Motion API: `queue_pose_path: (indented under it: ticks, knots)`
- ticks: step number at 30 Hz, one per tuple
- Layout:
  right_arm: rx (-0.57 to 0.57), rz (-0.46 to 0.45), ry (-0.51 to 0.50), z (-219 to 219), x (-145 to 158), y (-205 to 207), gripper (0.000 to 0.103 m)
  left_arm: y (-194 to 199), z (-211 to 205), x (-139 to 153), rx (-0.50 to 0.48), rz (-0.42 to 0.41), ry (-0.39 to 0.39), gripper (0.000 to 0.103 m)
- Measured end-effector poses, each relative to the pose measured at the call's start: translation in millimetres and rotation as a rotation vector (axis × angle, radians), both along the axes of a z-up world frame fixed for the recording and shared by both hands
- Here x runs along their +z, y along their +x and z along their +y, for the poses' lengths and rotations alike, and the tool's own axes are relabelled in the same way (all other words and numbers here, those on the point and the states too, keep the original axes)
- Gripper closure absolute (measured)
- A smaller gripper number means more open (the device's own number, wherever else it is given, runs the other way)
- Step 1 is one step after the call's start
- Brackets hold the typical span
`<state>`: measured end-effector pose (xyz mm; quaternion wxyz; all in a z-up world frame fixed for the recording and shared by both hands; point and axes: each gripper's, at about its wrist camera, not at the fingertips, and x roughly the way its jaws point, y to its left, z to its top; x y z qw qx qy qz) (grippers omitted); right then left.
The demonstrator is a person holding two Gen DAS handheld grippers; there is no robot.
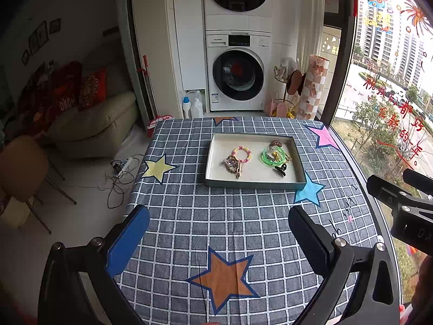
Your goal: Organize jewelry
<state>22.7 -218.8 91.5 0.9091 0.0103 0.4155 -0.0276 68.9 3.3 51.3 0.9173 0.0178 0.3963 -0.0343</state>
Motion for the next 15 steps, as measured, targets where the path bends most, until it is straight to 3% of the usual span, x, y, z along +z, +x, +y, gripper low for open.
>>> queue_pose_path:
  ticks: [15]
  knots:
    - [0.002,0.002,0.002,2.5,-1.6,1.2,0.012,-0.4,-0.2,-0.6,0.002,0.001,-0.001,0.0]
